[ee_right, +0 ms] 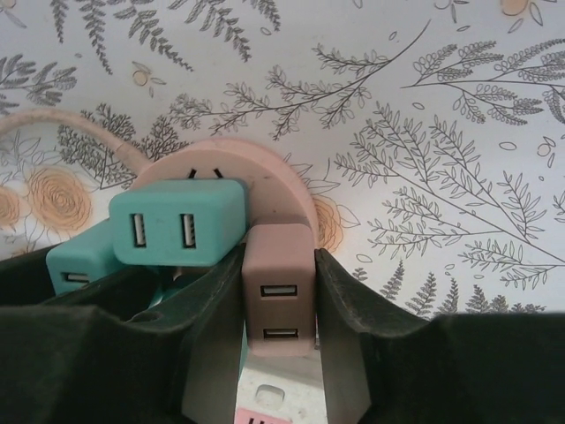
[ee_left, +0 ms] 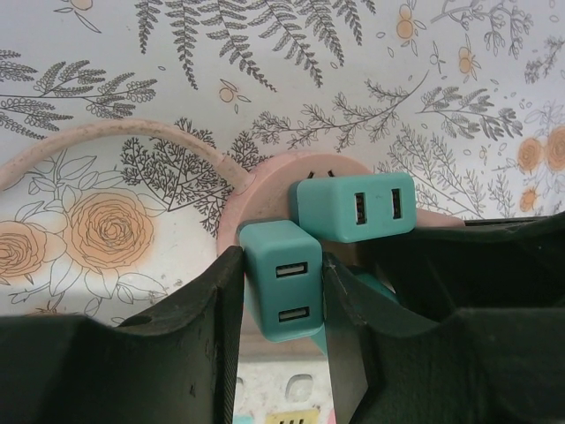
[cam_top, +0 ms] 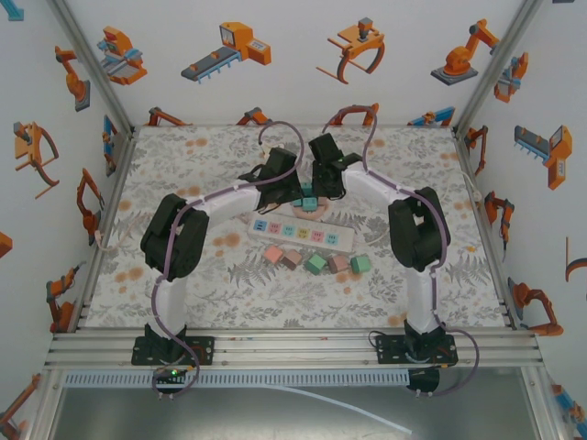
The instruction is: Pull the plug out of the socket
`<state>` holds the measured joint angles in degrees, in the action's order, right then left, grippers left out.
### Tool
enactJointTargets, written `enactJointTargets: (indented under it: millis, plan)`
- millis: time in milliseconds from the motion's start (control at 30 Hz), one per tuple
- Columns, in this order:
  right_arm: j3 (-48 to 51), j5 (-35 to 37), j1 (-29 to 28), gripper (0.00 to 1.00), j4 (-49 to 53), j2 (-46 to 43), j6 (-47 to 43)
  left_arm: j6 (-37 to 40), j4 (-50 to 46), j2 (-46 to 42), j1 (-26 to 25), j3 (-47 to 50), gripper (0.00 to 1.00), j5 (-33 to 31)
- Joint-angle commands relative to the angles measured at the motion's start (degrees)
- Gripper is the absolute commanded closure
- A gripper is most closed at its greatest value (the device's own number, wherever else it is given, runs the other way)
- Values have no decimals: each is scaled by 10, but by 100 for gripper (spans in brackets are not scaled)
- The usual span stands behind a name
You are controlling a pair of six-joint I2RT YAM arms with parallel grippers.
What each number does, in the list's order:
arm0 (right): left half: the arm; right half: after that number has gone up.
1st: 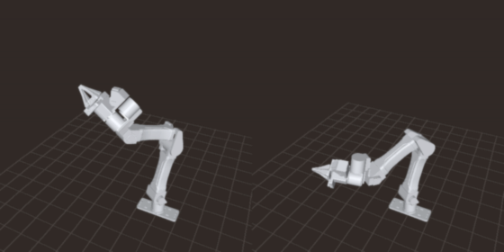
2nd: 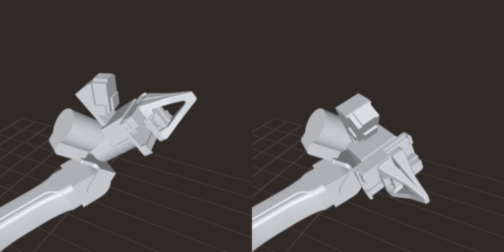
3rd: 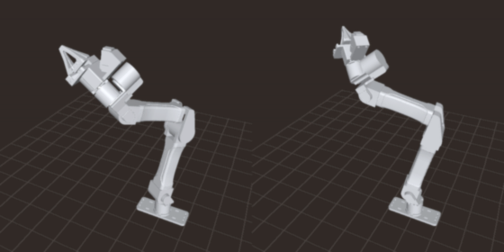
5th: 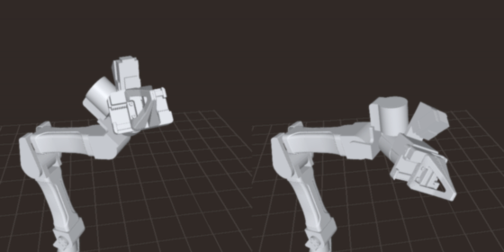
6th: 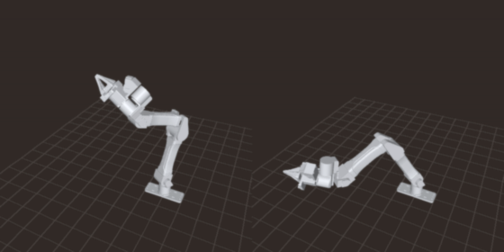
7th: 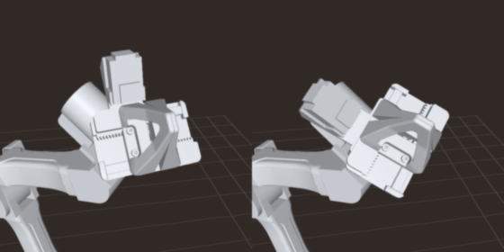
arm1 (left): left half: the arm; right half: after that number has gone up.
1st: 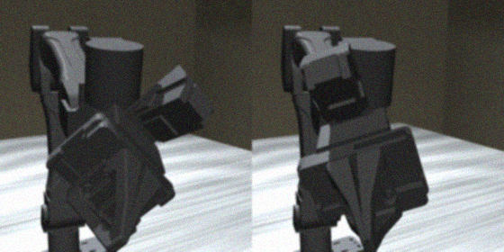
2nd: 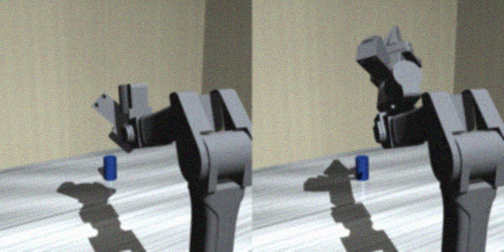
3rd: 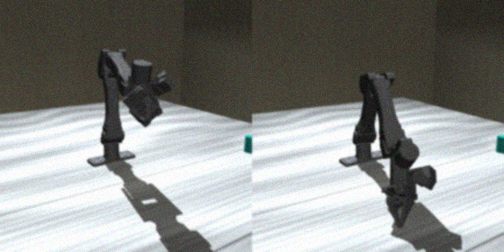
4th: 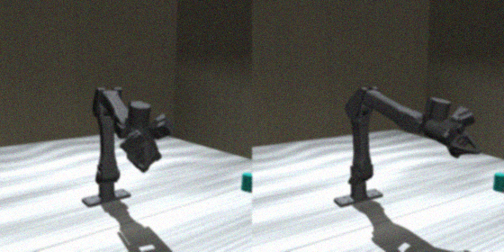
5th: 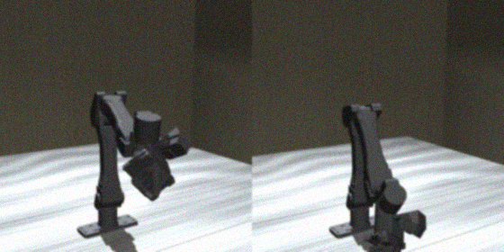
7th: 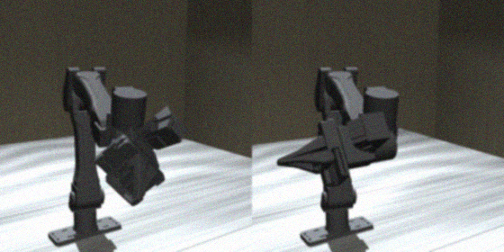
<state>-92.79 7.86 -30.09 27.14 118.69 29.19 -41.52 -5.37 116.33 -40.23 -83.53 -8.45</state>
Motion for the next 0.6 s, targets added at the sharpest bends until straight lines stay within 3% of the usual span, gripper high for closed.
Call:
enactJointTargets:
  millis: [0,133,200,267,567]
  plan:
    - [28,18,-4,70,-14,19,37,-19,-43,36,-12,-1,93,-9]
    - [43,18,-4,71,-34,20,41,-11,-43,45,-19,-11,93,-9]
    - [40,16,-4,57,-33,29,37,-4,-44,46,-20,-11,93,-8]
    - [39,13,-3,55,-33,35,35,-1,-45,46,-20,-12,93,-11]
    - [27,7,-3,92,-44,30,33,16,-67,58,-22,-20,99,-24]
